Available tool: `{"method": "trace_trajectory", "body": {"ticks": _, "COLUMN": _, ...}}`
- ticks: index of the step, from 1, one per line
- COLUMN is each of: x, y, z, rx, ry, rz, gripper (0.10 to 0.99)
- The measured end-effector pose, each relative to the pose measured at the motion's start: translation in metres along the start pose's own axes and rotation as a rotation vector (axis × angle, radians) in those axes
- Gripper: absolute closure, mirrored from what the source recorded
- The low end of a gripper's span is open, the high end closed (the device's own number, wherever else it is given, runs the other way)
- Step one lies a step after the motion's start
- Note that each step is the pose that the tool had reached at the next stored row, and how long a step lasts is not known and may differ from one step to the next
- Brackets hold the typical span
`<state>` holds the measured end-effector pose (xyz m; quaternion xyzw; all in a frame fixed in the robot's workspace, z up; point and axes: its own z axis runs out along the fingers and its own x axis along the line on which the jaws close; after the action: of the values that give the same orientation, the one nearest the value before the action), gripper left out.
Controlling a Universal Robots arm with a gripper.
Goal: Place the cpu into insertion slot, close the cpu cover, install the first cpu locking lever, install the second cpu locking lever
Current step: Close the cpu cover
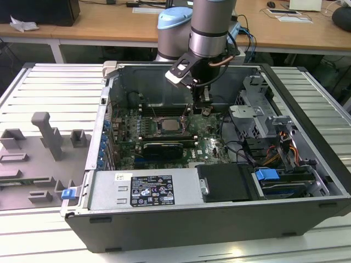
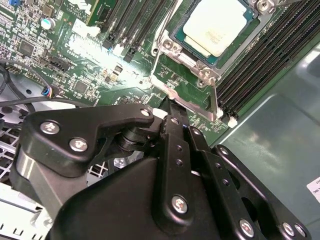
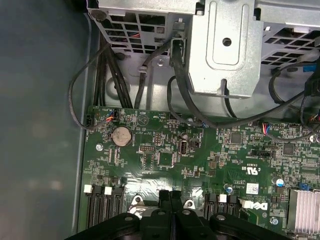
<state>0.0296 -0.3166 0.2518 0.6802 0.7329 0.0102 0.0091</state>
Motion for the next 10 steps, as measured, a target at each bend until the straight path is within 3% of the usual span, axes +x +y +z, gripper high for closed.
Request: {"method": "trace_trajectory", "body": {"ticks": 10, "x": 0.0004, "y": -0.0057, "z": -0.0002, "rx": 0.000, "ry": 0.0000, "rz": 0.000, "gripper": 0.980}}
